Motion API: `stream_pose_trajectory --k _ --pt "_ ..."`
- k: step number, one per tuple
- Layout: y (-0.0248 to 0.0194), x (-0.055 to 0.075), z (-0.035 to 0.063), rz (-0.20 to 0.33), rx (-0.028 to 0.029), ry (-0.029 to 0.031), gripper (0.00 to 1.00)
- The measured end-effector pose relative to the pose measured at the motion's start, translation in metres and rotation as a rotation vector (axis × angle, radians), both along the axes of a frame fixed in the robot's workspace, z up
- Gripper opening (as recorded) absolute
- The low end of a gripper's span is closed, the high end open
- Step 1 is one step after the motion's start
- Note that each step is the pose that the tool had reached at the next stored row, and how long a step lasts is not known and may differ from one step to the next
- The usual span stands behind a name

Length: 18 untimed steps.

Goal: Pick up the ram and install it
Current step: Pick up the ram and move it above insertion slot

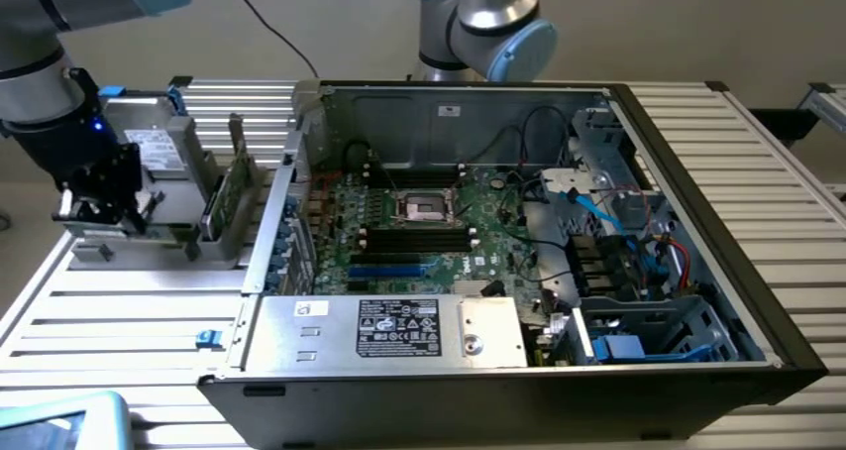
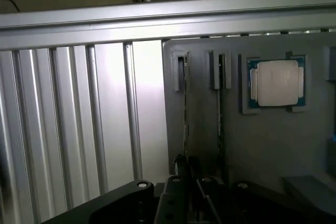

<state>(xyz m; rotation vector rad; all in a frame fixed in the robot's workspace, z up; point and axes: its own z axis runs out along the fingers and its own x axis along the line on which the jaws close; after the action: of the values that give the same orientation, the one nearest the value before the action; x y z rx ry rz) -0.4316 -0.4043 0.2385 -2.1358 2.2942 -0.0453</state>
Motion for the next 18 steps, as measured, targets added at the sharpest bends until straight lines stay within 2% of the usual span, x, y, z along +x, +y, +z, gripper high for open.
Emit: stream_pose_trajectory --k 13,18 --pt "0.0 -0.001 0.0588 0.006 -0.0015 -0.0003 0.13" --pt "0.0 -0.001 0.077 0.008 -0.0032 -0.0024 0.13"
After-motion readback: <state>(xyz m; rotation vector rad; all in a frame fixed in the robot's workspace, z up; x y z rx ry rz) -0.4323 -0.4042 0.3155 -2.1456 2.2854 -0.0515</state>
